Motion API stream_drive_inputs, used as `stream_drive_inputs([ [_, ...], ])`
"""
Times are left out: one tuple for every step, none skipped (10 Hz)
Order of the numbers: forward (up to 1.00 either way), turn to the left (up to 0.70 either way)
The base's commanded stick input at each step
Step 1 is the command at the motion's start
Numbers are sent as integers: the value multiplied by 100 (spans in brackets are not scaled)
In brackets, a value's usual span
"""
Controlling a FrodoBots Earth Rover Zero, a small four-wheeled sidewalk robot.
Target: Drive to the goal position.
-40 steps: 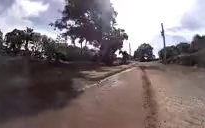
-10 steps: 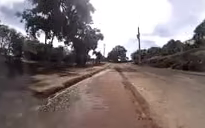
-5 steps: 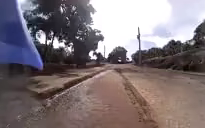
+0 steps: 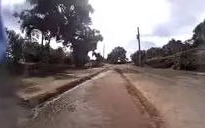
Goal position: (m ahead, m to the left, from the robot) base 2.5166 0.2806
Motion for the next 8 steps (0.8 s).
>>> stream_drive_inputs([
  [70, 0],
  [70, 0],
  [70, 0],
  [70, 0],
  [70, 0],
  [70, 0],
  [70, 0],
  [70, 0],
])
